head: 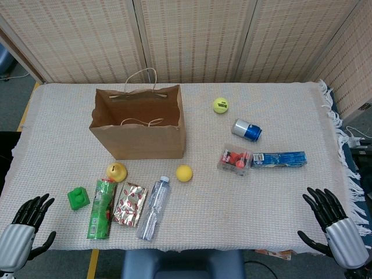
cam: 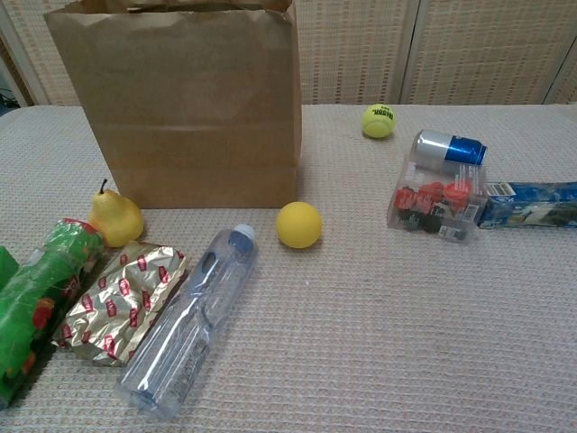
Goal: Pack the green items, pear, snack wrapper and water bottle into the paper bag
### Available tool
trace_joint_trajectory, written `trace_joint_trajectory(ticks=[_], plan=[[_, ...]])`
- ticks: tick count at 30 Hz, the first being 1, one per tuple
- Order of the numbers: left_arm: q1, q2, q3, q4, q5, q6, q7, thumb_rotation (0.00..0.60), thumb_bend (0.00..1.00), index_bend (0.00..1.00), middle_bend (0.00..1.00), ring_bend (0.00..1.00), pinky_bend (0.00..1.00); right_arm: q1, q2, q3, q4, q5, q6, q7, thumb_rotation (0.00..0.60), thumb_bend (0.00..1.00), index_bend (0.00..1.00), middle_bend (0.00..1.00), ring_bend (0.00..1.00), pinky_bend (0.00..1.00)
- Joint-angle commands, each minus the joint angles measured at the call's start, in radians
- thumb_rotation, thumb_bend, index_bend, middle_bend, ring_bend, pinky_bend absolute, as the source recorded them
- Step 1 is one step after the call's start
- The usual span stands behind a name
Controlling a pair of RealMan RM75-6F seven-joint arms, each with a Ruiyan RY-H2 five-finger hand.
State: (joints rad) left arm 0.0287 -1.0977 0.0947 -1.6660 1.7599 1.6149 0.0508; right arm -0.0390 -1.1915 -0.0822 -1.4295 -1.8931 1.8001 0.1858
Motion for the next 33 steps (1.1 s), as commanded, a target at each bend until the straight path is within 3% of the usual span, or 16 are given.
trace_joint_trajectory(ticks=[1, 9, 17, 25, 33], plan=[[-0.005, 0.004, 0.002, -0.007, -0.005, -0.013, 0.001, 0.6, 0.36, 0.0, 0.0, 0.0, 0.08, 0.0, 0.007, -0.005, -0.008, 0.011, -0.012, 0.015, 0.6, 0.09, 0.0, 0.0, 0.0, 0.0], [-0.027, 0.044, 0.033, -0.067, -0.039, -0.115, 0.032, 0.6, 0.36, 0.0, 0.0, 0.0, 0.08, 0.01, 0.045, -0.019, -0.056, 0.059, -0.08, 0.04, 0.6, 0.09, 0.0, 0.0, 0.0, 0.0], [-0.098, 0.069, 0.009, -0.133, -0.08, -0.237, 0.123, 0.6, 0.36, 0.0, 0.0, 0.0, 0.08, 0.015, 0.044, -0.019, -0.078, 0.037, -0.053, 0.096, 0.6, 0.09, 0.0, 0.0, 0.0, 0.0], [-0.236, 0.094, -0.071, -0.271, -0.302, -0.473, 0.356, 0.6, 0.37, 0.0, 0.0, 0.0, 0.08, 0.022, 0.047, -0.029, -0.077, 0.039, -0.069, 0.134, 0.6, 0.09, 0.0, 0.0, 0.0, 0.0], [-0.346, 0.048, -0.128, -0.273, -0.506, -0.578, 0.538, 0.6, 0.37, 0.0, 0.0, 0.0, 0.09, 0.028, 0.06, -0.037, -0.088, 0.042, -0.088, 0.14, 0.6, 0.09, 0.0, 0.0, 0.0, 0.0]])
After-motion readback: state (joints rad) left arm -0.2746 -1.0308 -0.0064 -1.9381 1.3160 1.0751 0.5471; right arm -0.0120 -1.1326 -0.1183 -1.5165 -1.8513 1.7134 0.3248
